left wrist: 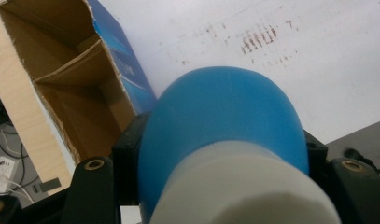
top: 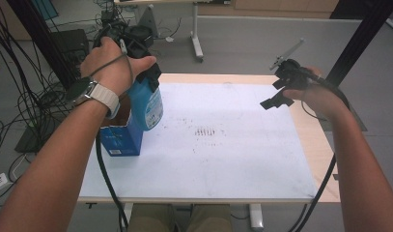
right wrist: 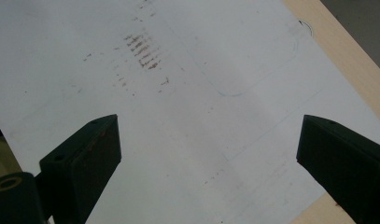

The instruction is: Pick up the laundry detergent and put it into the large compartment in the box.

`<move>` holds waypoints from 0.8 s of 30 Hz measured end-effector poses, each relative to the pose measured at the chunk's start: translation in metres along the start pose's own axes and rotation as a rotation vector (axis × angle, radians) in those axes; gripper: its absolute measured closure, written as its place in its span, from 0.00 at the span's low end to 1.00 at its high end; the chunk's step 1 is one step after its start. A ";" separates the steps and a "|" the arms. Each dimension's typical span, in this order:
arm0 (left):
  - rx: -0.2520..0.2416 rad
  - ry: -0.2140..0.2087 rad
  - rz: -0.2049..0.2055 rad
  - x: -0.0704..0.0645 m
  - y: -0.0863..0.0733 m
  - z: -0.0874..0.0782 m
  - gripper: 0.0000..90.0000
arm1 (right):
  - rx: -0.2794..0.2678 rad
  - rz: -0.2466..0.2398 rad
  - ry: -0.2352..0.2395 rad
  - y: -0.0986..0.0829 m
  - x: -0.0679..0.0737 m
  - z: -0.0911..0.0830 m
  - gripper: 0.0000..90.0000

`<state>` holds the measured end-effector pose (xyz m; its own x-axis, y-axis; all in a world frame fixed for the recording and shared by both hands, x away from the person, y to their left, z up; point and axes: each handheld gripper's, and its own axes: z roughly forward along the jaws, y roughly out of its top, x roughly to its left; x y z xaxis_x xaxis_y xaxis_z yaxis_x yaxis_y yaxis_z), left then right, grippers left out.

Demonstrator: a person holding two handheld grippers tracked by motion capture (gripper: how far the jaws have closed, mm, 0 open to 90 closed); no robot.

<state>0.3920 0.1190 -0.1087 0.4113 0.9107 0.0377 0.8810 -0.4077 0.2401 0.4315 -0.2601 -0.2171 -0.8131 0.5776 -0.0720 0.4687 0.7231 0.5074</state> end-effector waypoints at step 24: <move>-0.016 0.036 -0.055 0.019 -0.003 -0.028 0.43 | -0.003 -0.002 0.006 0.002 -0.005 0.003 0.07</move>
<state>0.3911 0.1396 -0.0817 0.3535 0.9336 0.0583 0.8979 -0.3562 0.2587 0.4373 -0.2602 -0.2182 -0.8158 0.5743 -0.0680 0.4663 0.7227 0.5101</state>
